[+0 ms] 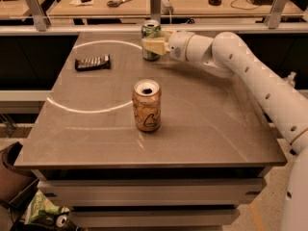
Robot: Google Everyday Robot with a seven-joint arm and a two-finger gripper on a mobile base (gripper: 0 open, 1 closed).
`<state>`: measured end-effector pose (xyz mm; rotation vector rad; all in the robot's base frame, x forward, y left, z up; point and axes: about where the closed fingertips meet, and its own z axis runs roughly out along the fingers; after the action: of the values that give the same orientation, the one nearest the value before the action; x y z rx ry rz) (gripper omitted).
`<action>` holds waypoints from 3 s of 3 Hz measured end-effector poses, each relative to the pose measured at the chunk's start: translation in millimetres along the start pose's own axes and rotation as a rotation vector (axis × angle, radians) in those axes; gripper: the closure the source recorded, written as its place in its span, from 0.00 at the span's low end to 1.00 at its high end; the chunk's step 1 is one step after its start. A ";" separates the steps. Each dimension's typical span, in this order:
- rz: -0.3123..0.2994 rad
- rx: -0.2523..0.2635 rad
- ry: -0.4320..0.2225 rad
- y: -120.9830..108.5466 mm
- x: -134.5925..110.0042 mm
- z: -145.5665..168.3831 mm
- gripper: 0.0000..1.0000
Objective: Knock green can over
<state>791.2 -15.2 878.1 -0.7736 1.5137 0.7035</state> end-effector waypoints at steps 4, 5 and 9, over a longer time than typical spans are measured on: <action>0.004 0.042 0.114 -17.3 -6.7 -38.3 1.00; 0.011 0.075 0.169 -26.5 -6.3 -61.1 1.00; -0.092 0.218 0.591 -35.9 -24.4 -108.4 1.00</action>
Offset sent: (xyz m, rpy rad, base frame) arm -0.0002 0.0030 -0.0002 0.0005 0.0005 0.0041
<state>757.2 -121.8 911.5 -0.9229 2.0290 0.2349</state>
